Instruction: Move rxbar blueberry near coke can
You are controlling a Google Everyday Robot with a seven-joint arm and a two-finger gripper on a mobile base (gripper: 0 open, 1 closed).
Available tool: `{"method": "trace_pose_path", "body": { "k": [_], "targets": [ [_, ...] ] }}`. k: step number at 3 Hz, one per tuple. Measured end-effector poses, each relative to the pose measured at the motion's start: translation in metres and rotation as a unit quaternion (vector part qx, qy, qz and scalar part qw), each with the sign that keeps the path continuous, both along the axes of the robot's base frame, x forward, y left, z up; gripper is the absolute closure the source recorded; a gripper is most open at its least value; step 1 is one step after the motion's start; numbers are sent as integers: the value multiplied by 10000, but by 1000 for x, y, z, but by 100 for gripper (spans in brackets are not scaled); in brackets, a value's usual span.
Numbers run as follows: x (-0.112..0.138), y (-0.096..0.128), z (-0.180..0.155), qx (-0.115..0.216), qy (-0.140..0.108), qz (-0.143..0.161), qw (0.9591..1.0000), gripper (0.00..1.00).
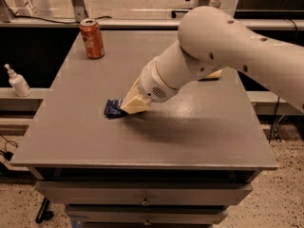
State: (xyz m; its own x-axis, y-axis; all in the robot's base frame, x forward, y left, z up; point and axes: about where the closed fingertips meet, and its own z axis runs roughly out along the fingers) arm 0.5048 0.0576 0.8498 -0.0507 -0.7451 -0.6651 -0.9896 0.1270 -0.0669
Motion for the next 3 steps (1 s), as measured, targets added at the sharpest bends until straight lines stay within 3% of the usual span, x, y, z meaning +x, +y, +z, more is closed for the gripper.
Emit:
{"method": "trace_pose_path", "body": {
  "k": [1,2,3],
  "targets": [
    [4,5,-2,-2,-14,59,10000,15],
    [9,5,-9,-38,19,92,9999,0],
    [12,2,-16,-83,38,85,9999,0]
  ]
}}
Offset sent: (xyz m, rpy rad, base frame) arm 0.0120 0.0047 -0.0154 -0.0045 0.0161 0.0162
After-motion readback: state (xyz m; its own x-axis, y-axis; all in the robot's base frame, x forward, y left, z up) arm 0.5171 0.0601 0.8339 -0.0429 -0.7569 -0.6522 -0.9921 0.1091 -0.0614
